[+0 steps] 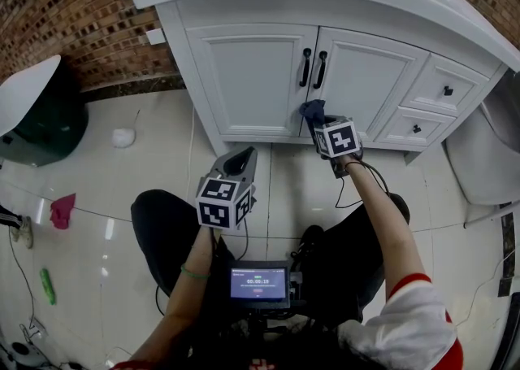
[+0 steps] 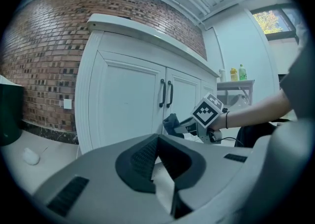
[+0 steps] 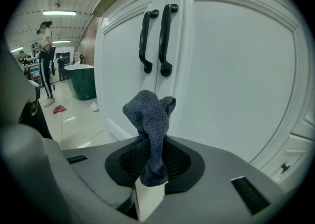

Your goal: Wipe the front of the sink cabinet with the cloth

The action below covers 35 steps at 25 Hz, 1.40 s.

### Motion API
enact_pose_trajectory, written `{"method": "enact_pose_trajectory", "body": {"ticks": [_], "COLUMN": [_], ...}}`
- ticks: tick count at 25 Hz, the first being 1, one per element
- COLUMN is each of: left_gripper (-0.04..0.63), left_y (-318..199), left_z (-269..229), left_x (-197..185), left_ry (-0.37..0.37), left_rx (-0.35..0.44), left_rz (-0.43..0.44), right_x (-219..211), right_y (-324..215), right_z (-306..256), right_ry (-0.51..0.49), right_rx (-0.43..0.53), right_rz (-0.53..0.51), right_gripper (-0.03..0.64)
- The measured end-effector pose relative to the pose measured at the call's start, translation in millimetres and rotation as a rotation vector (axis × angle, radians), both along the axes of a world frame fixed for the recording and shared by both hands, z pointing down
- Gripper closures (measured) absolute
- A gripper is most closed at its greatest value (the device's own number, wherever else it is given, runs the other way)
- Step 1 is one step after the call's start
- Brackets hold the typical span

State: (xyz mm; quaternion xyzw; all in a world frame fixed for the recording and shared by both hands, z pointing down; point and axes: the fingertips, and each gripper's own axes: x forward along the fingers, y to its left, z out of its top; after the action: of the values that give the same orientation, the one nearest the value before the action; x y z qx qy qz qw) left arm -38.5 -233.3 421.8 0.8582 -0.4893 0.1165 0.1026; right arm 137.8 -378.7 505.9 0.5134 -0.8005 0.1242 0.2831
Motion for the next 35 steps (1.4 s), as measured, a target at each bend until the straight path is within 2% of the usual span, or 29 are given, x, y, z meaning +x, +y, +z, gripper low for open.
{"method": "enact_pose_trajectory", "body": {"ticks": [5, 9, 17, 24, 27, 31, 35], "left_gripper": [0.56, 0.56, 0.56, 0.56, 0.56, 0.56, 0.56], "left_y": [-4, -5, -15, -17, -16, -15, -15], "left_z": [0, -2, -4, -8, -4, 0, 0], "left_x": [3, 10, 50, 80, 86, 89, 90], "left_ry": [-0.006, -0.012, -0.053, -0.085, -0.097, -0.106, -0.098], "left_rx": [0.007, 0.01, 0.03, 0.043, 0.037, 0.028, 0.029], "left_rz": [0.008, 0.019, 0.09, 0.155, 0.162, 0.165, 0.158], "right_x": [22, 56, 156, 258, 287, 294, 258], "right_y": [-1, -2, 1, 14, 23, 29, 27], "right_z": [1, -2, -1, 11, 17, 18, 13], "right_ry": [-0.004, 0.003, 0.01, -0.003, -0.001, -0.033, -0.025], "right_rx": [-0.005, 0.0, -0.004, -0.021, -0.035, -0.037, -0.026], "right_rz": [0.042, 0.093, 0.255, 0.469, 0.528, 0.542, 0.426], "right_gripper": [0.543, 0.543, 0.543, 0.543, 0.543, 0.543, 0.543]}}
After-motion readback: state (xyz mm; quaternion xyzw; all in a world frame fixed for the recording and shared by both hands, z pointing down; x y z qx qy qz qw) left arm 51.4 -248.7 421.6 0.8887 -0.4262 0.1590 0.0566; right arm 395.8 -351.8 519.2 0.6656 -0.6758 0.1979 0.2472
